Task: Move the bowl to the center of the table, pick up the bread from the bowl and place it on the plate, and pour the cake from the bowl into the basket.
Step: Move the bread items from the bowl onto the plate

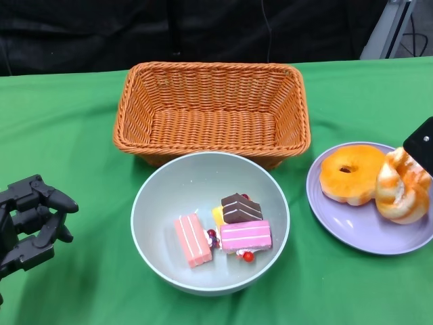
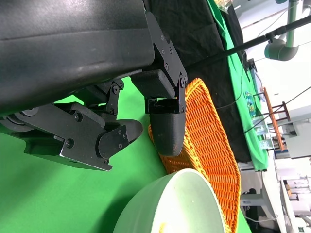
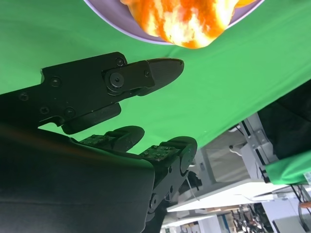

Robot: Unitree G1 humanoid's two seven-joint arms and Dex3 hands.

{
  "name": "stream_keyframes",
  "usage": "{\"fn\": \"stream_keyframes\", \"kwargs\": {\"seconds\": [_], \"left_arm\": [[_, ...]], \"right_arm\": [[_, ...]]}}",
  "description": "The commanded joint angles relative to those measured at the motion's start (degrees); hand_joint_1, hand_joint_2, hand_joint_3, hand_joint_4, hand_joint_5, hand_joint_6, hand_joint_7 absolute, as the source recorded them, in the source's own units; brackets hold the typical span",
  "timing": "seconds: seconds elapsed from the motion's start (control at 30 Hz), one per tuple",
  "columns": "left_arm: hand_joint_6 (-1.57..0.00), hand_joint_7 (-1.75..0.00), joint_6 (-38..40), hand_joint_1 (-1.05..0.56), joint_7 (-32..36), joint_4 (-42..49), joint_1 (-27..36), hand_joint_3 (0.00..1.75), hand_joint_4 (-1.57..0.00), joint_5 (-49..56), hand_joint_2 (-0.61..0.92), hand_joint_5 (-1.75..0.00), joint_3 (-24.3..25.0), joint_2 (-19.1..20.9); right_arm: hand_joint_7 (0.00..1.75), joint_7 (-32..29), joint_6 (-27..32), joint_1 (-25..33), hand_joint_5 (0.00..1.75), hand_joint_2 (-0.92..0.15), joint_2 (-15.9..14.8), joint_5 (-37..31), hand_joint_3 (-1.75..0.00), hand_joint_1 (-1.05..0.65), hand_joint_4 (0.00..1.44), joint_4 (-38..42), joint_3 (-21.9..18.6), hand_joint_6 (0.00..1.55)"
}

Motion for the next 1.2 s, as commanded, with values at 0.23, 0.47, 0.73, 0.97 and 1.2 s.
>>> {"fn": "stream_keyframes", "kwargs": {"seconds": [0.23,0.47,0.73,0.97,1.2], "left_arm": [[-0.76,-1.21,-0.2,0.02,0.9,-0.3,0.6,0.79,-0.73,1.0,0.73,-1.51,0.1,0.9],[-0.77,-1.19,-0.6,0.02,0.6,0.1,0.4,0.80,-0.75,1.1,0.72,-1.49,0.3,0.8],[-0.78,-1.18,-0.9,0.03,0.8,0.7,0.0,0.81,-0.75,1.5,0.72,-1.49,0.2,0.8],[-0.78,-1.19,-1.4,0.02,0.8,1.5,-0.4,0.81,-0.74,1.6,0.72,-1.50,0.3,1.0],[-0.78,-1.20,-1.9,0.03,0.1,2.3,-0.9,0.83,-0.74,1.0,0.71,-1.51,0.4,1.0]], "right_arm": [[0.03,-0.8,-13.5,4.2,0.06,-0.92,1.4,10.4,-0.12,-0.53,0.58,-4.8,-7.2,0.47],[0.07,6.1,-27.0,13.6,0.10,-0.92,6.6,27.6,-0.12,-0.47,0.70,-18.9,-14.6,0.61],[0.14,7.0,-14.2,24.5,0.29,-0.92,17.9,49.7,-0.24,-0.33,0.85,-46.1,-18.4,0.84],[0.22,6.2,-6.7,28.7,0.82,-0.92,19.9,54.0,-0.22,-0.30,0.68,-55.0,-18.8,0.88],[0.46,18.0,-13.6,41.4,1.10,-0.90,19.6,52.2,-0.33,-0.19,0.66,-55.9,-13.9,0.87]]}}
